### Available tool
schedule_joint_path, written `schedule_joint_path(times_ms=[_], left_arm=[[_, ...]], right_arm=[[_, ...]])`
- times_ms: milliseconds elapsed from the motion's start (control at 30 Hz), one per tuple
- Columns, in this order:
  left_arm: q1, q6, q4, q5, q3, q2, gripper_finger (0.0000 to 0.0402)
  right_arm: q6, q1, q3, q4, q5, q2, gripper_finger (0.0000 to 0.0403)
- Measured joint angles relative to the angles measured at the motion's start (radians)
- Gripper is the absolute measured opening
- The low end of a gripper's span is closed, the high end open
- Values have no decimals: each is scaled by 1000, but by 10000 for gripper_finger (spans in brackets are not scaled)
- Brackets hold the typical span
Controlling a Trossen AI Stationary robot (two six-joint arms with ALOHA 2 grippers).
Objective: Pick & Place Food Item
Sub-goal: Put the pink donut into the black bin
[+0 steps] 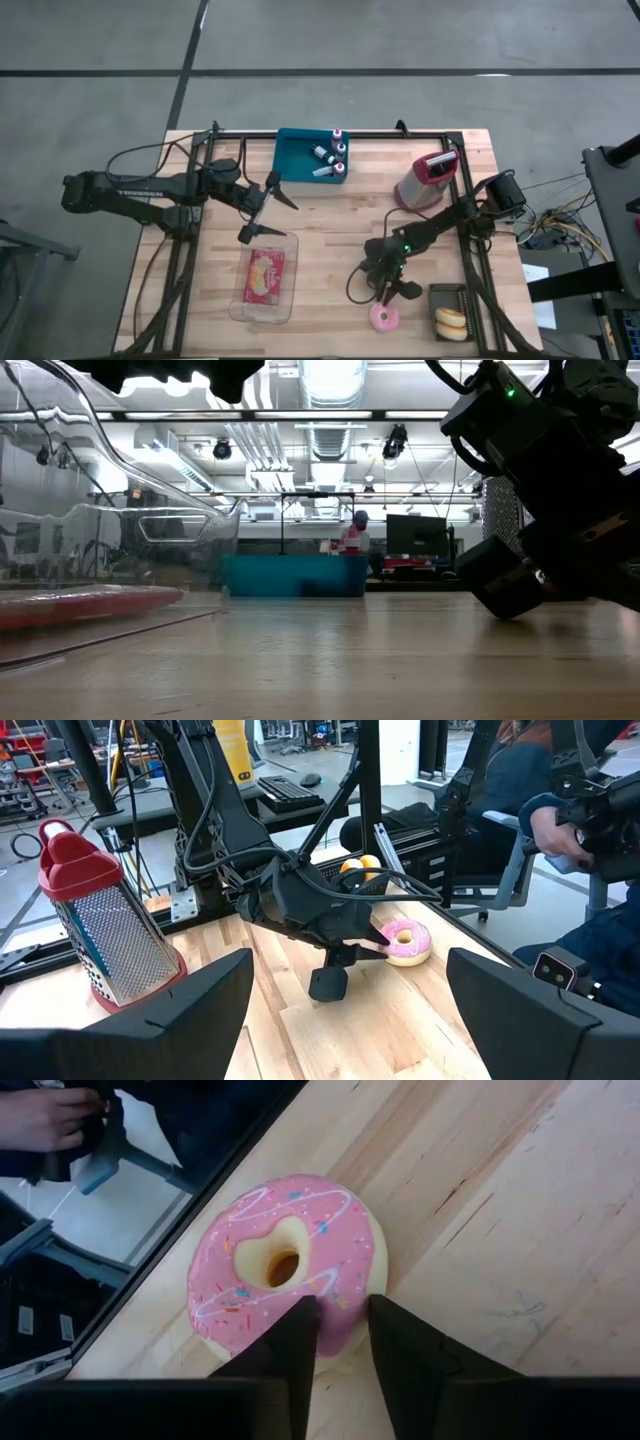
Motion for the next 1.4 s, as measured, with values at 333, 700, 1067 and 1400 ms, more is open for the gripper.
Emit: schedule_joint_path(times_ms=[333, 700, 1067, 1400], left_arm=[[0, 0, 0, 0, 0, 0, 339], [0, 0, 0, 0, 0, 0, 339], [0, 0, 0, 0, 0, 0, 339], [0, 0, 0, 0, 0, 0, 339]], right_arm=[[19, -1, 0, 5, 0, 0, 48], [20, -1, 0, 4, 0, 0, 48], [39, -1, 0, 4, 0, -5, 47], [118, 0, 16, 8, -3, -50, 47]])
